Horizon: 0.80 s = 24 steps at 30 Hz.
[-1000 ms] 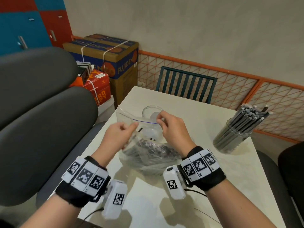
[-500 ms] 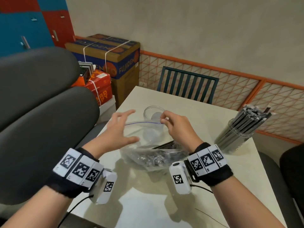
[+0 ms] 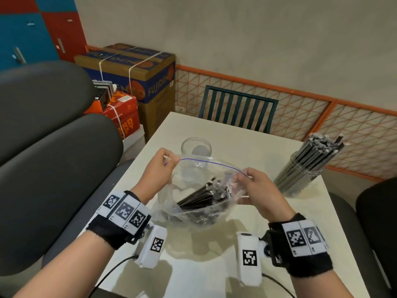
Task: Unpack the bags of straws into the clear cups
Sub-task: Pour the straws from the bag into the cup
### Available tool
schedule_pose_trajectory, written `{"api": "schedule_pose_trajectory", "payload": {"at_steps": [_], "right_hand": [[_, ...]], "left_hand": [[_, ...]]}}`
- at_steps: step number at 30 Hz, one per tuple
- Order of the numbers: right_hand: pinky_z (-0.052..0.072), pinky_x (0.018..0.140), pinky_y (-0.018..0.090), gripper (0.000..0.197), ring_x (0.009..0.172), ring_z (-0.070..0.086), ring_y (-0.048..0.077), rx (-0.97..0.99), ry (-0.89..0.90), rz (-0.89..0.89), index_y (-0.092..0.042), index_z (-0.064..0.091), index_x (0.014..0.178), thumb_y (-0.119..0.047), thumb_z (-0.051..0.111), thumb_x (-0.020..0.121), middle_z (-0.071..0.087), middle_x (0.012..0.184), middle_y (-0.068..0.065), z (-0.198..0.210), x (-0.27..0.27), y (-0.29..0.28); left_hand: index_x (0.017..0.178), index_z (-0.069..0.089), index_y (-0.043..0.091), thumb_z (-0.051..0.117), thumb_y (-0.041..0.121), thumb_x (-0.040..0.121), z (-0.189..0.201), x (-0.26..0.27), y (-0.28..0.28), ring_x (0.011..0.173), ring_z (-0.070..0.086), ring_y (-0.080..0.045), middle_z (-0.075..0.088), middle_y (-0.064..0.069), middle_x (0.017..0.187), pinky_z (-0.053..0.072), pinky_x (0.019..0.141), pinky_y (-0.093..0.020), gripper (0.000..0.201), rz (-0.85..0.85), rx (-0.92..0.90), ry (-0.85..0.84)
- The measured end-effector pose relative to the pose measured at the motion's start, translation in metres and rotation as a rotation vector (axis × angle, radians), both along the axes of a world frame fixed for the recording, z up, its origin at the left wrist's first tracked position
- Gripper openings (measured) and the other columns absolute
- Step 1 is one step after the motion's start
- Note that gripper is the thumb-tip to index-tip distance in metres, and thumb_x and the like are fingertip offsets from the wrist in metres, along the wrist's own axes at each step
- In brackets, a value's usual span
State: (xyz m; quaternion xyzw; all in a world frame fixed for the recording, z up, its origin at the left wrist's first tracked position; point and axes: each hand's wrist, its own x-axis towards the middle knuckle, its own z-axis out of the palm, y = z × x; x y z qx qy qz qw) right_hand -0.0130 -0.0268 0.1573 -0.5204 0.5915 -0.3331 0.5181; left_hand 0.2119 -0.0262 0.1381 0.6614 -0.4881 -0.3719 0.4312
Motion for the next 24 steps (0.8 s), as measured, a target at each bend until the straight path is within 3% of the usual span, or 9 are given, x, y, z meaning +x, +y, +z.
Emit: {"api": "schedule_pose_trajectory", "payload": {"at_steps": [4, 7, 11, 14, 17, 19, 21, 22, 24], "right_hand": [[0.058, 0.059, 0.037, 0.019, 0.045, 0.056, 0.010, 0.219, -0.449, -0.066, -0.007, 0.054, 0.090, -0.008, 0.038, 0.100, 0.050, 0.066, 0.004, -0.008, 0.003, -0.001], [0.060, 0.052, 0.041, 0.021, 0.041, 0.050, 0.008, 0.354, -0.649, -0.117, -0.006, 0.052, 0.108, -0.009, 0.033, 0.101, 0.044, 0.061, 0.002, -0.013, 0.010, -0.006], [0.056, 0.045, 0.046, 0.024, 0.034, 0.039, 0.007, 0.455, -0.836, -0.161, -0.008, 0.051, 0.090, -0.004, 0.029, 0.100, 0.039, 0.047, 0.000, -0.018, 0.028, -0.006], [0.052, 0.054, 0.034, 0.023, 0.038, 0.034, 0.011, 0.471, -0.894, -0.098, -0.009, 0.048, 0.079, 0.000, 0.033, 0.094, 0.036, 0.044, -0.001, -0.017, 0.045, -0.002], [0.049, 0.044, 0.024, 0.024, 0.037, 0.049, 0.015, 0.440, -0.992, -0.023, -0.006, 0.048, 0.068, 0.005, 0.034, 0.085, 0.052, 0.045, 0.004, -0.013, 0.056, 0.004], [0.057, 0.059, 0.029, 0.023, 0.067, 0.067, 0.024, 0.444, -1.044, 0.064, 0.001, 0.055, 0.083, 0.012, 0.051, 0.063, 0.068, 0.077, 0.017, -0.016, 0.058, 0.008], [0.046, 0.101, 0.043, 0.069, 0.117, 0.054, 0.040, 0.488, -1.023, 0.102, 0.004, 0.054, 0.100, 0.016, 0.063, 0.032, 0.055, 0.124, 0.031, -0.028, 0.057, 0.007], [0.035, 0.111, 0.048, 0.081, 0.127, 0.045, 0.045, 0.503, -0.991, 0.068, 0.005, 0.052, 0.103, 0.018, 0.065, 0.024, 0.046, 0.132, 0.036, -0.033, 0.057, 0.006], [0.041, 0.104, 0.053, 0.087, 0.118, 0.050, 0.047, 0.525, -0.896, 0.009, 0.005, 0.045, 0.111, 0.019, 0.062, 0.026, 0.050, 0.121, 0.039, -0.044, 0.055, 0.001]], "left_hand": [[0.120, 0.046, 0.016, 0.065, 0.039, 0.082, -0.004, 0.000, 0.021, 0.109, 0.044, -0.019, 0.038, -0.002, 0.112, 0.038, 0.093, -0.031, 0.048, 0.149, -0.073, -0.209], [0.122, 0.033, 0.016, 0.050, 0.060, 0.083, -0.007, 0.009, 0.053, 0.102, 0.057, -0.028, 0.047, -0.008, 0.115, 0.053, 0.072, -0.036, 0.062, 0.077, 0.370, -0.151], [0.127, 0.035, 0.013, 0.041, 0.059, 0.087, -0.013, 0.017, 0.078, 0.073, 0.070, -0.032, 0.062, -0.019, 0.096, 0.057, 0.052, -0.035, 0.061, -0.262, 0.801, 0.463], [0.114, 0.049, -0.008, 0.040, 0.016, 0.098, -0.021, 0.014, 0.071, 0.079, 0.071, -0.037, 0.065, -0.030, 0.106, 0.060, 0.060, -0.038, 0.031, -0.079, 0.593, 1.098], [0.092, 0.052, -0.015, 0.030, -0.006, 0.096, -0.024, 0.013, 0.064, 0.066, 0.070, -0.034, 0.066, -0.027, 0.081, 0.057, 0.055, -0.042, 0.024, 0.214, 0.350, 1.422], [0.085, 0.052, -0.012, 0.027, -0.009, 0.095, -0.026, 0.013, 0.061, 0.076, 0.061, -0.029, 0.058, -0.022, 0.083, 0.055, 0.055, -0.047, 0.026, 0.293, 0.274, 1.473], [0.086, 0.049, -0.009, 0.021, -0.013, 0.093, -0.032, 0.010, 0.059, 0.085, 0.053, -0.028, 0.051, -0.020, 0.085, 0.053, 0.048, -0.049, 0.029, 0.290, 0.268, 1.475], [0.092, 0.048, -0.008, 0.019, -0.015, 0.090, -0.033, 0.007, 0.060, 0.091, 0.052, -0.030, 0.050, -0.022, 0.091, 0.054, 0.046, -0.049, 0.030, 0.262, 0.278, 1.480], [0.100, 0.047, -0.006, 0.022, -0.018, 0.083, -0.039, 0.004, 0.060, 0.086, 0.057, -0.030, 0.051, -0.025, 0.098, 0.057, 0.047, -0.040, 0.033, 0.227, 0.326, 1.507]]}}
